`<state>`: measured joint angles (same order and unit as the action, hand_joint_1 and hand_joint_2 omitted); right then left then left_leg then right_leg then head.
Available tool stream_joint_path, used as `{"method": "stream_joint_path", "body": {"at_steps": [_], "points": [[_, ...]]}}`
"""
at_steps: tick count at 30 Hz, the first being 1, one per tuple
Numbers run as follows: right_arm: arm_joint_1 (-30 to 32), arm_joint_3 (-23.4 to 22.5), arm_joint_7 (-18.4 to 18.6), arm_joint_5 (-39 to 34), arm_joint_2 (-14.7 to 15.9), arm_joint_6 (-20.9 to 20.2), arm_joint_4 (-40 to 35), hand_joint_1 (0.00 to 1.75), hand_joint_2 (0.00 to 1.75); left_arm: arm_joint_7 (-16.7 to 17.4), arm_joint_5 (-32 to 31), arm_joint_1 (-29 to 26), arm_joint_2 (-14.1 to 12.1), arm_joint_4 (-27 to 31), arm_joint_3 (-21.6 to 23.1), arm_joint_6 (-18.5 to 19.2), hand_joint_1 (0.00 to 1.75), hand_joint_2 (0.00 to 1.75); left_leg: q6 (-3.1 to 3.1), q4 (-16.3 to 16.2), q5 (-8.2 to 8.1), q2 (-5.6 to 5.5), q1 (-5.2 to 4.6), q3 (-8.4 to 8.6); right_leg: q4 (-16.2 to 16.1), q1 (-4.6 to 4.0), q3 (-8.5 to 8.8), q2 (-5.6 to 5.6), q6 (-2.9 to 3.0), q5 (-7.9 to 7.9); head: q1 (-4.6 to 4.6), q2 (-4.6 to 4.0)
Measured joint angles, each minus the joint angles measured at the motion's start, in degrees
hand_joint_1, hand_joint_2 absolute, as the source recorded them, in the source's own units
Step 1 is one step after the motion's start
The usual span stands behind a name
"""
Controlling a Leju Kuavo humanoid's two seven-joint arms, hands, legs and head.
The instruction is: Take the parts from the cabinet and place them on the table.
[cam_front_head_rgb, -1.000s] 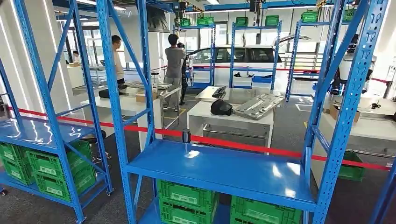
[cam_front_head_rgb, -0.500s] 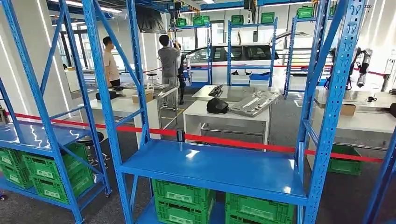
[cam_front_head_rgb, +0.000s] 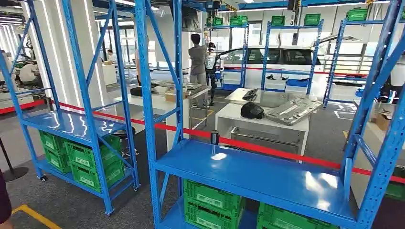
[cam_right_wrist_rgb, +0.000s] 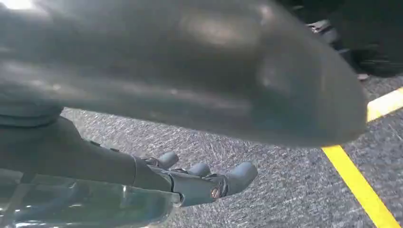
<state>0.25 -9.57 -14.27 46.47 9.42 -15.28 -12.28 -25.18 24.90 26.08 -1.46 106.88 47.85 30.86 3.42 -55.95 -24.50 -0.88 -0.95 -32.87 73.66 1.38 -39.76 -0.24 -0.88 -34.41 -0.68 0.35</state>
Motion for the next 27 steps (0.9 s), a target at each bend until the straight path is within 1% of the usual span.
{"method": "stream_joint_path", "body": {"at_steps": [1, 2, 3, 4, 5, 6, 7, 8, 9, 10, 11, 12, 13, 14, 15, 16, 17, 18, 19, 20, 21, 22, 23, 24, 25, 26, 27], "points": [[0.12, 0.04, 0.0, 0.02, 0.0, 0.0, 0.02, 0.0, 0.0, 0.0, 0.0, -0.02, 0.0, 0.0, 0.19, 0.0, 1.75, 1.75, -0.01, -0.06, 0.06, -0.7, -0.02, -0.09, 2.57, -0.01, -1.32, 0.09, -0.25, -0.43, 0.04, 0.02], [0.23, 0.07, 0.0, 0.04, 0.0, 0.0, 0.09, 0.0, 0.0, 0.02, 0.0, -0.02, 0.0, 0.0, 0.35, 0.0, 1.75, 1.75, -0.06, -0.14, 0.09, -1.47, -0.02, -0.1, 1.96, 0.02, -1.13, 0.09, -0.69, 0.35, 0.02, 0.0], [0.25, 0.11, 0.0, 0.07, 0.0, 0.02, 0.09, 0.0, 0.0, 0.02, 0.02, -0.01, 0.0, 0.0, 0.5, -0.02, 1.75, 1.75, -0.09, -0.24, 0.1, -2.07, 0.0, -0.09, -0.88, 0.07, 0.21, 0.11, -1.19, 1.78, 0.09, 0.02], [0.24, 0.13, 0.0, 0.09, 0.04, 0.07, 0.09, 0.0, 0.0, 0.02, 0.0, -0.01, 0.0, 0.0, 0.61, -0.02, 1.75, 1.75, -0.13, -0.46, 0.09, -2.95, 0.04, -0.09, -7.46, 0.25, 3.45, 0.4, -1.87, 4.51, 0.11, 0.02], [0.23, 0.13, 0.0, 0.09, 0.2, 0.28, 0.09, 0.0, 0.0, 0.02, 0.0, 0.0, 0.02, 0.04, 0.74, -0.07, 1.75, 1.75, -0.33, -0.79, -0.04, -3.6, 0.04, -0.14, -13.17, 0.47, 6.25, 1.65, -2.23, 6.54, 0.2, 0.02], [0.28, 0.13, 0.0, 0.09, 0.24, 0.46, 0.13, 0.0, 0.0, 0.02, 0.0, -0.07, 0.02, 0.09, 0.81, -0.09, 1.75, 1.75, -0.64, -1.25, -0.22, -4.17, 0.01, -0.49, -15.42, 0.64, 7.35, 4.24, -1.65, 6.82, 0.24, 0.0], [0.3, 0.15, -0.04, 0.2, 0.15, 0.57, 0.22, 0.0, 0.0, 0.04, 0.13, -0.01, 0.0, 0.22, 0.94, -0.16, 1.75, 1.75, -0.91, -1.73, -0.34, -4.59, -0.43, -0.83, -15.96, 0.4, 7.6, 3.68, -0.97, 7.14, 0.22, 0.0], [-0.07, 0.15, -0.13, 0.26, 0.15, 0.59, 0.2, 0.0, 0.0, 0.33, 0.33, 0.02, -0.02, 0.44, 1.07, -0.33, 1.75, 1.75, -1.13, -1.61, -0.17, -4.95, -0.36, -1.11, -15.65, 0.23, 7.56, 3.07, -0.62, 7.21, 0.13, 0.02], [-0.12, 0.17, -0.11, 0.31, 0.11, 0.65, 0.22, 0.0, 0.0, 0.61, 0.89, 0.04, -0.11, 0.57, 1.2, -0.35, 1.75, 1.75, -1.31, -1.51, -0.05, -5.33, -0.28, -1.25, -15.58, 0.09, 7.5, 2.82, -0.4, 7.3, 0.11, 0.0], [-0.26, 0.22, -0.11, 0.35, 0.03, 0.68, 0.2, 0.0, 0.0, 0.85, 1.48, 0.05, -0.22, 0.61, 1.31, -0.48, 1.75, 1.75, -1.5, -1.63, 0.01, -5.71, -0.26, -1.4, -15.67, 0.13, 7.5, 2.29, -0.15, 7.43, -0.07, 0.02], [-0.38, 0.31, -0.11, 0.35, -0.39, 0.74, 0.2, 0.0, 0.0, 1.09, 1.88, 0.09, -0.28, 0.79, 1.38, -0.53, 1.75, 1.75, -1.8, -2.17, -0.47, -4.68, -0.11, -1.88, -15.85, 0.75, 7.55, 1.68, 0.15, 7.52, 0.07, 0.0], [-0.5, 0.31, -0.11, 0.35, -0.13, 0.79, 0.17, 0.0, 0.0, 1.29, 2.19, 0.32, -0.37, 0.9, 1.42, -0.61, 1.75, 1.75, -2.35, -3.71, -1.61, -2.32, -0.26, -2.47, -15.87, 0.72, 7.68, 1.2, 0.66, 7.46, -0.22, 0.02], [-0.65, 0.35, -0.11, 0.35, -0.26, 0.79, 0.17, 0.0, 0.0, 1.57, 2.47, 0.6, -0.35, 0.92, 1.51, -0.81, 1.75, 1.75, -2.81, -7.73, -3.92, -0.63, 0.07, -4.31, -15.87, 0.62, 7.76, 0.6, 0.88, 7.32, -0.24, 0.0], [-0.72, 0.35, -0.11, 0.35, -0.28, 0.76, 0.17, 0.0, 0.0, 1.75, 2.77, 0.61, -0.35, 0.9, 1.59, -0.94, 1.75, 1.75, -3.11, -11.91, -5.86, 0.02, 0.33, -6.32, -15.87, 0.56, 7.75, 0.02, 0.93, 7.29, -0.28, 0.02], [-0.72, 0.37, -0.09, 0.37, -0.24, 0.72, 0.17, 0.0, 0.0, 2.01, 3.27, 0.58, -0.41, 0.9, 1.72, -1.01, 1.75, 1.75, -3.42, -17.72, -8.11, 0.31, 0.68, -9.25, -15.86, 0.51, 7.71, -0.91, 0.97, 7.24, -0.35, 0.0], [-0.74, 0.37, -0.07, 0.35, -0.17, 0.68, 0.17, 0.0, 0.0, 2.14, 3.61, 0.58, -0.54, 0.87, 1.88, -1.01, 1.75, 1.75, -3.64, -20.74, -8.76, 0.5, 0.97, -10.86, -15.86, 0.51, 7.68, -1.74, 0.98, 7.2, -0.39, 0.0], [-0.84, 0.37, 0.11, 0.35, -0.15, 0.57, 0.17, 0.0, 0.0, 2.25, 3.96, 0.58, -0.61, 0.85, 1.97, -0.92, 1.75, 1.75, -3.72, -20.67, -8.09, 0.64, 1.17, -10.9, -15.86, 0.51, 7.71, -2.47, 0.98, 7.18, -0.35, 0.0], [-1.02, 0.37, 0.35, 0.37, -0.15, 0.5, 0.15, 0.0, 0.0, 2.4, 4.35, 0.59, -0.68, 0.85, 1.99, -0.63, 1.75, 1.75, -3.7, -18.1, -6.42, 0.88, 1.27, -9.64, -15.86, 0.5, 7.75, -3.1, 0.98, 7.13, -0.39, 0.0], [-1.17, 0.37, 0.57, 0.5, -0.11, 0.24, 0.15, 0.0, 0.0, 2.4, 4.5, 0.62, -0.68, 0.81, 2.01, -0.28, 1.75, 1.75, -3.58, -13.51, -4.13, 1.29, 1.29, -7.25, -15.86, 0.5, 7.82, -3.71, 0.98, 7.11, -0.39, 0.0], [-1.32, 0.39, 0.74, 0.74, -0.04, -0.15, 0.15, 0.0, 0.0, 2.43, 4.61, 0.73, -0.63, 0.83, 1.99, 0.08, 1.75, 1.75, -3.22, -7.33, -1.7, 2.61, 1.13, -3.79, -15.87, 0.43, 7.95, -4.3, 0.79, 6.99, -0.44, 0.02], [-1.32, 0.46, 0.74, 0.92, -0.02, -0.55, 0.15, 0.0, 0.0, 2.43, 4.74, 0.9, -0.59, 0.83, 1.99, 0.22, 1.75, 1.75, -2.62, -2.71, -0.83, 5.73, 0.69, -1.04, -15.9, 0.35, 8.14, -4.82, 0.74, 6.95, -0.48, 0.0], [-1.07, 0.55, 0.72, 1.03, 0.02, -0.74, 0.15, 0.0, 0.0, 2.43, 4.92, 1.01, -0.55, 0.79, 1.97, 0.37, 1.75, 1.75, -2.59, -2.02, -1.5, 6.01, 0.18, -0.82, -15.84, -0.21, 8.02, -5.41, 0.25, 6.71, -0.44, 0.0], [-0.99, 0.63, 0.72, 1.25, 0.24, -0.85, 0.15, 0.0, 0.0, 2.4, 5.09, 1.0, -0.63, 0.76, 1.9, 0.46, 1.75, 1.75, -2.36, -2.0, -1.37, 5.07, 0.05, -1.17, -15.93, -0.09, 8.13, -5.99, -0.02, 6.71, -0.33, 0.02], [-0.93, 0.74, 0.72, 1.42, 0.26, -0.9, 0.15, 0.0, 0.0, 2.43, 5.14, 0.88, -0.78, 0.7, 1.81, 0.61, 1.75, 1.75, -2.18, -2.04, -1.32, 4.48, -0.01, -1.31, -16.01, -0.01, 8.21, -6.77, -0.23, 6.7, -0.31, 0.0], [-0.95, 0.94, 0.74, 1.57, 0.33, -1.03, 0.15, 0.0, 0.0, 2.4, 5.13, 0.87, -0.87, 0.57, 1.73, 0.72, 1.75, 1.75, -1.92, -1.87, -1.21, 3.76, -0.09, -1.43, -16.35, 0.0, 8.51, -7.43, -0.57, 6.81, -0.39, 0.0], [-0.99, 1.07, 0.74, 1.82, 0.31, -1.12, 0.15, 0.0, 0.0, 2.4, 5.14, 0.87, -0.83, 0.57, 1.55, 0.81, 1.75, 1.75, -1.37, -0.79, -0.44, 2.84, 0.12, -0.07, -16.66, -0.44, 8.45, -8.11, -0.95, 6.6, -0.39, 0.02], [-1.01, 1.2, 0.76, 1.99, 0.33, -1.22, 0.17, 0.0, 0.0, 2.38, 5.14, 0.85, -0.76, 0.41, 1.4, 0.87, 1.75, 1.75, -1.07, -0.05, -0.09, 2.2, 0.39, 0.01, -15.45, 0.03, 8.25, -5.41, -0.83, 5.82, -0.13, 0.0]]}}
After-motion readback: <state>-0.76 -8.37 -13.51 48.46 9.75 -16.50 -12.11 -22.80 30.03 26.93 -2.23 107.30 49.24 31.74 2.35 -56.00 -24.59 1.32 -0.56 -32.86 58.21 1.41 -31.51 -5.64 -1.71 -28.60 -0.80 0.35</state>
